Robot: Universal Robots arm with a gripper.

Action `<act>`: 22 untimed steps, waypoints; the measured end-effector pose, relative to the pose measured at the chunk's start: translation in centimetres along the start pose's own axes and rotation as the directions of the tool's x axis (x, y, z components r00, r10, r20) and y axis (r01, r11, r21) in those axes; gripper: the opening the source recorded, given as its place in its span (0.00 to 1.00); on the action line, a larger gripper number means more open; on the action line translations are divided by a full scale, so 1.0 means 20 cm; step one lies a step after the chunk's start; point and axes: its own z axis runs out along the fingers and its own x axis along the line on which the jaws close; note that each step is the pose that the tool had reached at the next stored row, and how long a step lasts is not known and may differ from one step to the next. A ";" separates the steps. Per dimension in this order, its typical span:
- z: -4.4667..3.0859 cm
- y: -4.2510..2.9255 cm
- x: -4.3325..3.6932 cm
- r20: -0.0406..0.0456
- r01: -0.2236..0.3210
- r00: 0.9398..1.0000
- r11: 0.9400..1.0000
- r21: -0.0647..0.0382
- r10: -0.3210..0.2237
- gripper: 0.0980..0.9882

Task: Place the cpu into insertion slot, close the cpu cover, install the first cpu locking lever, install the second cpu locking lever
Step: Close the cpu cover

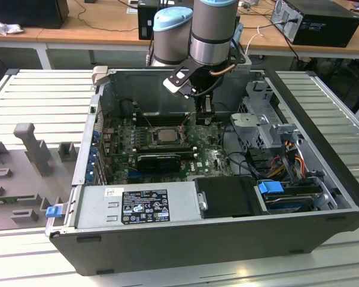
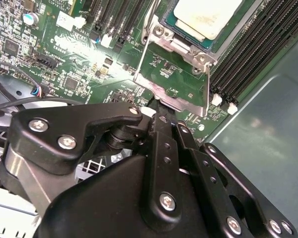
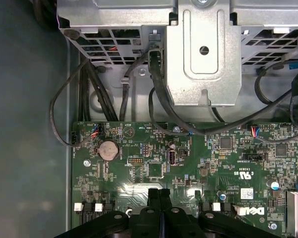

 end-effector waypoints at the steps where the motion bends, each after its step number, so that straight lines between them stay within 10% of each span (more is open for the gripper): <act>1: 0.000 -0.001 0.000 0.000 0.000 1.000 1.000 0.000 0.000 0.01; 22: -0.001 -0.035 0.000 0.000 0.000 1.000 1.000 0.000 0.000 0.01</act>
